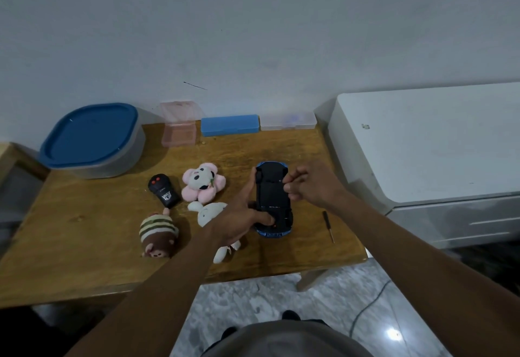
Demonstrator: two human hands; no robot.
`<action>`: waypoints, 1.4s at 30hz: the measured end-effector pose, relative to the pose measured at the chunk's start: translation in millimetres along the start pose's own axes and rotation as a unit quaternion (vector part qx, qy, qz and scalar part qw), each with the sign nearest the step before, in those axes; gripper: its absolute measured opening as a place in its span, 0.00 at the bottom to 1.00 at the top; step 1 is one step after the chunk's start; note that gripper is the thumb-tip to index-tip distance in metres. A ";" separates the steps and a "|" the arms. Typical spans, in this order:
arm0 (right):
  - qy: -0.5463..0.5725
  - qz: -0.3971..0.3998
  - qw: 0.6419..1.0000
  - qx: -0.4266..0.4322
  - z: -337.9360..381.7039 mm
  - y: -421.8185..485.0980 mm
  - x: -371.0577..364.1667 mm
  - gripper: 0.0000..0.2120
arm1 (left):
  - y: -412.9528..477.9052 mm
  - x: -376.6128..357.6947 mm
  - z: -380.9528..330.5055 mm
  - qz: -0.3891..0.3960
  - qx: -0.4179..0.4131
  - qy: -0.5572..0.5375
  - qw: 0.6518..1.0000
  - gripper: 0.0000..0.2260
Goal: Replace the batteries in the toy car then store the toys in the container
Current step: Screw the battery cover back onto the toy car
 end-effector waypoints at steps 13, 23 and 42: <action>0.045 0.016 0.999 -0.009 -1.0 -9.1 2.9 0.04 | -2.9 0.9 3.7 -0.012 0.032 0.014 0.999 0.52; -0.029 -0.021 0.999 -0.016 -7.2 -7.3 5.9 0.04 | -1.2 -5.5 6.2 -0.020 0.026 0.038 0.999 0.53; -0.083 -0.046 0.995 0.017 0.8 -11.1 3.2 0.08 | 4.4 -3.9 10.0 -0.042 0.008 0.038 0.998 0.55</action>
Point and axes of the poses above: each hand's wrist, its own y-axis towards the middle knuckle, its own x-axis out of the back of the hand, z = x × y, the point moved 4 cm from there along y, towards the middle knuckle, and after that the axes turned 11 degrees about -z, right-handed, at the moved point
